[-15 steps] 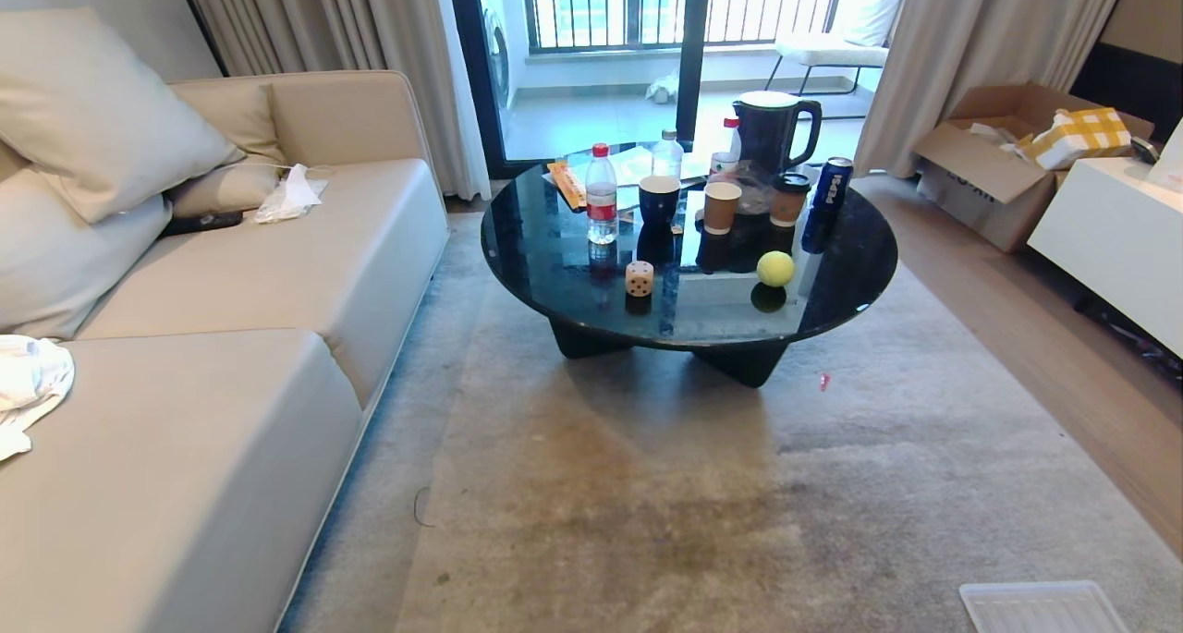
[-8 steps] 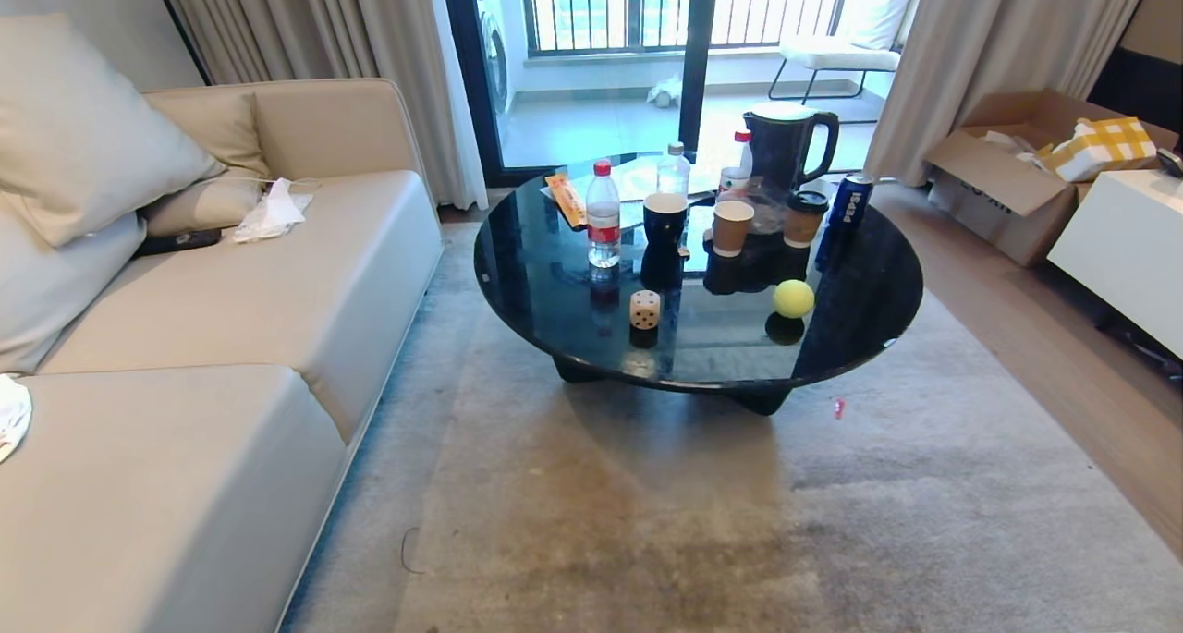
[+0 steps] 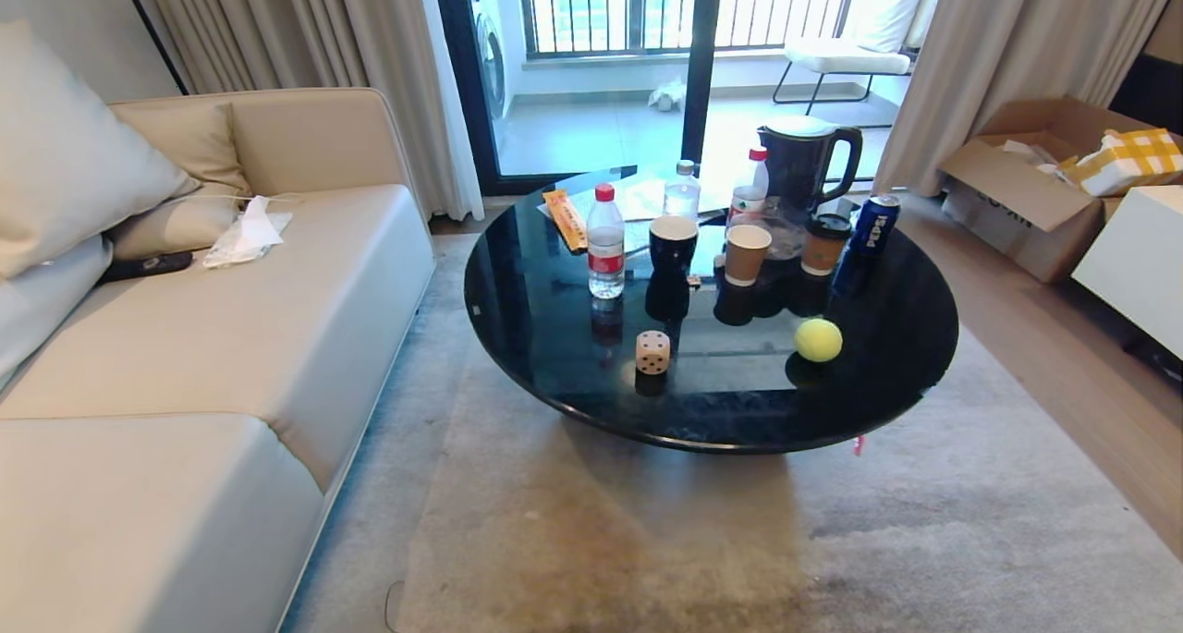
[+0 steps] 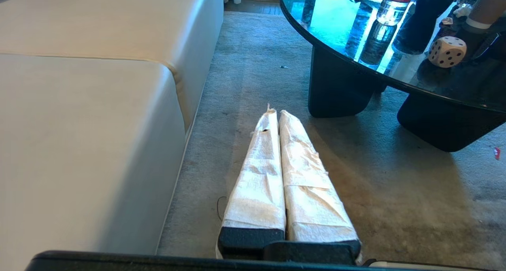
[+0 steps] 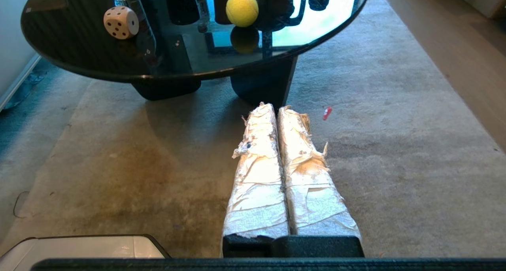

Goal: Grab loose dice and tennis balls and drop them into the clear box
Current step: Pick up the ball on the table

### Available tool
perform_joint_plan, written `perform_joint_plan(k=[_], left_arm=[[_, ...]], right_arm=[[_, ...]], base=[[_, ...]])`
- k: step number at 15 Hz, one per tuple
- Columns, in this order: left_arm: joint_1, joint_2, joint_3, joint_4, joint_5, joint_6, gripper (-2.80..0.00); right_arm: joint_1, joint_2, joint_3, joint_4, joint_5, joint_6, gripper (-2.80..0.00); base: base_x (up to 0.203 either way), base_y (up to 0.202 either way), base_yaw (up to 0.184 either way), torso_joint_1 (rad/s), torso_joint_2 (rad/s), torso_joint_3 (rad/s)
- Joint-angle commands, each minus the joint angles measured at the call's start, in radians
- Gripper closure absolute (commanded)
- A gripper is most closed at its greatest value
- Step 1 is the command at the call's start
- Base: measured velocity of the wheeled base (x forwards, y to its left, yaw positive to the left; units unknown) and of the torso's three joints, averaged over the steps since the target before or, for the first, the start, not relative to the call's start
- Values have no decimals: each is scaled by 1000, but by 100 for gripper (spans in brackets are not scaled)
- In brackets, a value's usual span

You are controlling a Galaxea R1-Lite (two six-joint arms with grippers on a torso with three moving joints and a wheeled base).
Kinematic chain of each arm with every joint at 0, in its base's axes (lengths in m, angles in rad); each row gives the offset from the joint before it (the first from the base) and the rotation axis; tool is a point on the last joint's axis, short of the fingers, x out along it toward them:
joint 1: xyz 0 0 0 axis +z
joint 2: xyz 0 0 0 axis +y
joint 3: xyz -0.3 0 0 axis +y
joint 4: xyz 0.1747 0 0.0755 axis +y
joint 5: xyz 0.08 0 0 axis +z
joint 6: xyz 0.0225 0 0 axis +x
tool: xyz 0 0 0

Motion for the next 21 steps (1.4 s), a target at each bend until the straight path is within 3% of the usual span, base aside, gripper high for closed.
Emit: perform_joint_plan(k=[1,11,17,21], left_arm=[[0,0,0,1,2,0,0],[0,0,0,2,2,-7,0],[0,0,0,-4,-32,54,0],[0,0,0,-1,-32,47,0]], right_arm=[[0,0,0,0,0,1,0],[0,0,0,0,0,0,0],[0,0,0,0,0,0,0],[0,0,0,0,0,0,0]], base=[[182,0,-2,2,-2,-2],[183,0,-2,2,3,2],[184,0,-1,3,2,2],[115,0,-1,2,2,2]])
